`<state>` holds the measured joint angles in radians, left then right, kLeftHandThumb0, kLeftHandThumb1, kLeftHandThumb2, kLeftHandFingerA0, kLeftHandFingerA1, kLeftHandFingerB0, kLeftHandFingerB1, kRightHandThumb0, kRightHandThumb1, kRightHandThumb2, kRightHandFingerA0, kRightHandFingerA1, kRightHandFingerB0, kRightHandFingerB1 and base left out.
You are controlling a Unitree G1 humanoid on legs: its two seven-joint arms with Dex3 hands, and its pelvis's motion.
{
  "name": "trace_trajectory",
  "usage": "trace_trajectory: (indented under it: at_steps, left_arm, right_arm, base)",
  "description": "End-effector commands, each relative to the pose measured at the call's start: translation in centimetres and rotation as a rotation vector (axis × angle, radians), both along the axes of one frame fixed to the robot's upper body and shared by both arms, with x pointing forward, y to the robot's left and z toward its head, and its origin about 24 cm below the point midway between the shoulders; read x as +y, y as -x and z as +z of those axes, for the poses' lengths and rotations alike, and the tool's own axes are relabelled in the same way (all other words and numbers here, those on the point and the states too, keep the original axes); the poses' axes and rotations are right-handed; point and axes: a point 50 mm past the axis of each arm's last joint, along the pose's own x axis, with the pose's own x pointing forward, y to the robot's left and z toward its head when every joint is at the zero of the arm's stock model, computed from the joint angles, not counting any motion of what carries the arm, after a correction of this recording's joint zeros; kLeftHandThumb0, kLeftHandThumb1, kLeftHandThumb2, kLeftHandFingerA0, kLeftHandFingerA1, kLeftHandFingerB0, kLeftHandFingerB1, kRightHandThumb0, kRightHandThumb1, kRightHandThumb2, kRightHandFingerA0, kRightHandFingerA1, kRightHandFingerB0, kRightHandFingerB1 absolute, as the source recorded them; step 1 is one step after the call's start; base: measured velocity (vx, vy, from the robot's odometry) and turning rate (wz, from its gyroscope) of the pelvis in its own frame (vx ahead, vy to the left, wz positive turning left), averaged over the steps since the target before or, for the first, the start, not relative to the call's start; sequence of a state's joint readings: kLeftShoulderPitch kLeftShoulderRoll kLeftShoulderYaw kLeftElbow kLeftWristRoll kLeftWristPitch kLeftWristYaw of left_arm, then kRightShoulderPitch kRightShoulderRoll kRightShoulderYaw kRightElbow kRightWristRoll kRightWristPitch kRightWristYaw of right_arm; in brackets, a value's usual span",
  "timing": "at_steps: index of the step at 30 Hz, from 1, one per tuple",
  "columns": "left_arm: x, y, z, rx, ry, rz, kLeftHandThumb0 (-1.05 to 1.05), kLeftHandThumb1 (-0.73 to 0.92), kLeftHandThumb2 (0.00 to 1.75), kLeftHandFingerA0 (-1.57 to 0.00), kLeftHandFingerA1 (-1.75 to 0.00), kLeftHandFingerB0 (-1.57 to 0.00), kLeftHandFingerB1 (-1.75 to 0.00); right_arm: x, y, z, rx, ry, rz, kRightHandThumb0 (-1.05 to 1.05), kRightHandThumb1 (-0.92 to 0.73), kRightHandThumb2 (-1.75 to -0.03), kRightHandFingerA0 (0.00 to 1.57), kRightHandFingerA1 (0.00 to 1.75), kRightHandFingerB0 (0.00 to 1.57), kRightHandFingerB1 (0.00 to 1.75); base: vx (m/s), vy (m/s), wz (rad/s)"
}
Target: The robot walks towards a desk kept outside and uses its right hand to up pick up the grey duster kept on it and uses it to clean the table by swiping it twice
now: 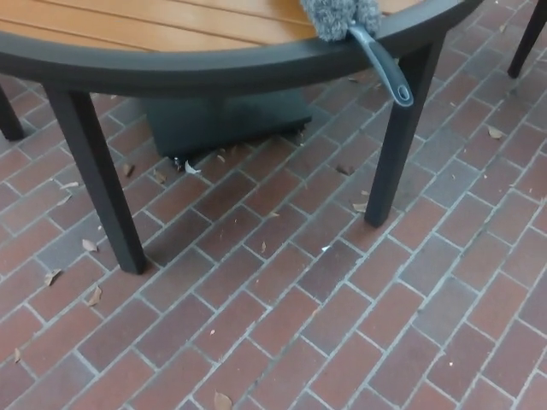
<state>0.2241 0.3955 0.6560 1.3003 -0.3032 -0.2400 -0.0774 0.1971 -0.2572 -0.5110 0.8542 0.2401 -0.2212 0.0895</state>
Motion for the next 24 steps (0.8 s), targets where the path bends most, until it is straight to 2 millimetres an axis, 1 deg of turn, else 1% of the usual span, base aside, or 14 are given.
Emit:
trace_trajectory:
  at_steps: [1, 5, 6, 9, 10, 17, 20, 23, 24]
  left_arm:
    - [0.46, -0.12, 0.46, -0.009, -0.034, -0.005, -0.03, 0.69, 0.63, -0.87, -0.57, -0.83, -0.57]
    - [0.46, -0.15, 0.46, -0.013, -0.034, -0.005, -0.02, 0.7, 0.62, -0.86, -0.57, -0.82, -0.57]
    - [0.47, -0.15, 0.48, -0.02, -0.033, -0.001, -0.06, 0.66, 0.59, -0.85, -0.57, -0.79, -0.55]
    - [0.49, -0.14, 0.5, -0.029, -0.032, 0.005, -0.06, 0.66, 0.59, -0.85, -0.57, -0.79, -0.55]
    - [0.49, -0.27, 0.48, -0.025, -0.033, 0.001, -0.03, 0.69, 0.6, -0.87, -0.57, -0.82, -0.56]
    - [0.48, -0.8, 0.48, -0.027, -0.041, -0.012, -0.05, 0.68, 0.59, -0.87, -0.56, -0.82, -0.55]
    - [0.51, -0.8, 0.49, -0.032, -0.038, -0.008, -0.04, 0.69, 0.6, -0.87, -0.57, -0.82, -0.55]
    - [0.55, -0.81, 0.51, -0.04, -0.032, -0.001, -0.04, 0.69, 0.6, -0.87, -0.57, -0.82, -0.55]
    - [0.56, -0.84, 0.52, -0.04, -0.033, -0.002, -0.01, 0.72, 0.63, -0.85, -0.57, -0.81, -0.56]
  right_arm:
    - [-0.38, -0.06, 0.4, -0.021, 0.024, 0.003, -0.11, -0.69, -0.6, 0.76, 0.54, 0.65, 0.5]
    - [-0.39, -0.05, 0.33, -0.027, 0.012, -0.007, -0.11, -0.69, -0.6, 0.76, 0.55, 0.66, 0.5]
    - [-0.41, -0.05, 0.29, -0.023, 0.014, -0.006, -0.09, -0.7, -0.61, 0.76, 0.53, 0.65, 0.49]
    - [-0.45, -0.05, 0.21, -0.017, 0.016, -0.003, -0.09, -0.7, -0.61, 0.76, 0.53, 0.65, 0.49]
    - [-0.44, -0.07, 0.25, -0.022, 0.015, -0.002, -0.11, -0.69, -0.6, 0.76, 0.54, 0.65, 0.5]
    - [-0.38, -0.01, 0.39, -0.022, 0.024, 0.009, -0.1, -0.7, -0.61, 0.74, 0.53, 0.64, 0.49]
    - [-0.38, 0.0, 0.38, -0.019, 0.026, 0.007, -0.09, -0.71, -0.61, 0.75, 0.53, 0.65, 0.49]
    - [-0.38, 0.01, 0.36, -0.016, 0.027, 0.005, -0.09, -0.71, -0.61, 0.75, 0.53, 0.65, 0.49]
    - [-0.35, -0.07, 0.36, -0.017, 0.026, 0.0, -0.06, -0.72, -0.61, 0.78, 0.54, 0.67, 0.49]
  base:
    - [0.16, -0.031, 0.16]
    - [0.19, -0.084, 0.14]
    - [0.26, -0.131, 0.09]
    - [0.24, -0.192, 0.13]
    - [0.42, -0.234, 0.71]
    - [0.31, -0.153, -0.07]
    - [0.26, 0.014, -0.23]
    - [0.37, 0.182, -0.19]
    - [0.4, 0.244, 0.42]
